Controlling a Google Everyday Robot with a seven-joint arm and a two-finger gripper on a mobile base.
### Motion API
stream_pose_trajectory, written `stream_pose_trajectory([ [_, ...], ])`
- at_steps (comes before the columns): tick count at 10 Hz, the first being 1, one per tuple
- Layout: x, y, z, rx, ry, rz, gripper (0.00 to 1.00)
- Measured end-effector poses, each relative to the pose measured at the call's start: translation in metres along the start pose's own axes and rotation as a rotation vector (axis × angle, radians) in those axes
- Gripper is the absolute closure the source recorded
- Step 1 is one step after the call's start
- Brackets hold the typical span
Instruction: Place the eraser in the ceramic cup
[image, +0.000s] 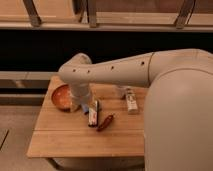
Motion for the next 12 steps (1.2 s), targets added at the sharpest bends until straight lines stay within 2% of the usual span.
stream_pose_trajectory([
  [8, -0.001, -0.001, -0.001, 0.009, -0.006, -0.007, 0.35],
  [9, -0.006, -0.001, -0.004, 0.008, -0.026, -0.019, 0.35],
  [10, -0.017, 0.001, -0.009, -0.006, -0.07, -0.04, 0.35],
  [12, -0.051, 0.0, -0.029, -0.072, -0.217, -0.081, 0.35],
])
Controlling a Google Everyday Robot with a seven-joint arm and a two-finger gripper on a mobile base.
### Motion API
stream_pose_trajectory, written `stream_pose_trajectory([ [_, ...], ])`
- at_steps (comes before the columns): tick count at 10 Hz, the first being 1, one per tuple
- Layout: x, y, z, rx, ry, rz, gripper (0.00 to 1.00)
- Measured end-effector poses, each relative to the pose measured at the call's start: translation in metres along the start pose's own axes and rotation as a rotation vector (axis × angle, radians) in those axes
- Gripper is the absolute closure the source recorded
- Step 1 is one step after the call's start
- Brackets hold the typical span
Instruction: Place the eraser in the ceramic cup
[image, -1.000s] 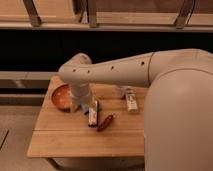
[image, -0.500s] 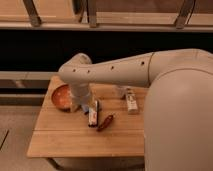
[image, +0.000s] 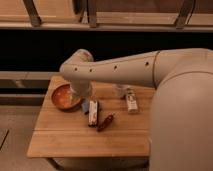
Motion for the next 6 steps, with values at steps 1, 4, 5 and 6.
stream_pose_trajectory([
  [1, -0.017, -0.011, -0.007, -0.04, -0.079, 0.003, 0.35],
  [4, -0.041, -0.034, -0.023, -0.121, -0.208, 0.018, 0.35],
  [5, -0.043, -0.035, -0.025, -0.127, -0.219, 0.018, 0.35],
  [6, -0.042, -0.035, -0.024, -0.124, -0.217, 0.015, 0.35],
])
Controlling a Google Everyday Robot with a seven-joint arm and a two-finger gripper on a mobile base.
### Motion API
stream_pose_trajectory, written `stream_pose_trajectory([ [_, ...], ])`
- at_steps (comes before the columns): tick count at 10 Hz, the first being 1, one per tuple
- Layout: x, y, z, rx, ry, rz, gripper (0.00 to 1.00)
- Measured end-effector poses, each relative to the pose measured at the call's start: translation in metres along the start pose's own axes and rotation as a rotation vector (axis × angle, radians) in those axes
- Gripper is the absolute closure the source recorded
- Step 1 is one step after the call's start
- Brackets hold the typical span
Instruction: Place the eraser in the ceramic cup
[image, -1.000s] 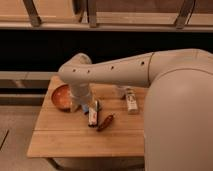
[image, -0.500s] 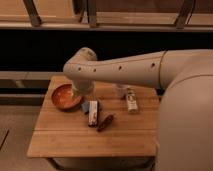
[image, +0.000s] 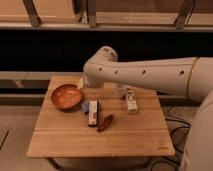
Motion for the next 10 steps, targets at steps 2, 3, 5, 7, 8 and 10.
stream_pose_trajectory([
  [2, 0.022, -0.014, 0.019, 0.014, 0.066, 0.015, 0.35],
  [3, 0.035, -0.036, 0.034, 0.033, 0.115, 0.042, 0.35],
  [5, 0.048, -0.06, 0.056, 0.053, 0.182, 0.062, 0.35],
  [7, 0.05, -0.076, 0.083, 0.043, 0.232, 0.082, 0.35],
  [8, 0.048, -0.079, 0.093, 0.032, 0.24, 0.093, 0.35],
  [10, 0.051, -0.076, 0.119, -0.002, 0.273, 0.102, 0.35],
])
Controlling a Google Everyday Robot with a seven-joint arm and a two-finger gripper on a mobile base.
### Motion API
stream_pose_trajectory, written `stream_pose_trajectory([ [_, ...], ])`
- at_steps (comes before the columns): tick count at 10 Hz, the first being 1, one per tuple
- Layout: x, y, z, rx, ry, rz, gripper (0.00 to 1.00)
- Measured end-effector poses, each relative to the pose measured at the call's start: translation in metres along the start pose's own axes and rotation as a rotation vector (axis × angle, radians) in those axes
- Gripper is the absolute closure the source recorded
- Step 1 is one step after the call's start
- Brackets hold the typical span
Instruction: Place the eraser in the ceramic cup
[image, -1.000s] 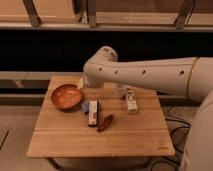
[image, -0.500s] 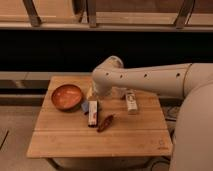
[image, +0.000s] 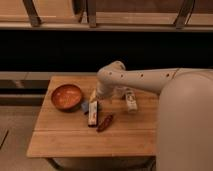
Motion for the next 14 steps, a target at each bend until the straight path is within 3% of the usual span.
stream_pose_trajectory([
  [3, -0.003, -0.012, 0.031, -0.023, 0.051, 0.023, 0.35],
  [6, -0.008, 0.009, 0.053, -0.084, 0.085, -0.005, 0.35],
  [12, -0.007, 0.007, 0.054, -0.086, 0.087, -0.005, 0.35],
  [14, -0.002, 0.009, 0.04, -0.079, 0.06, -0.004, 0.35],
])
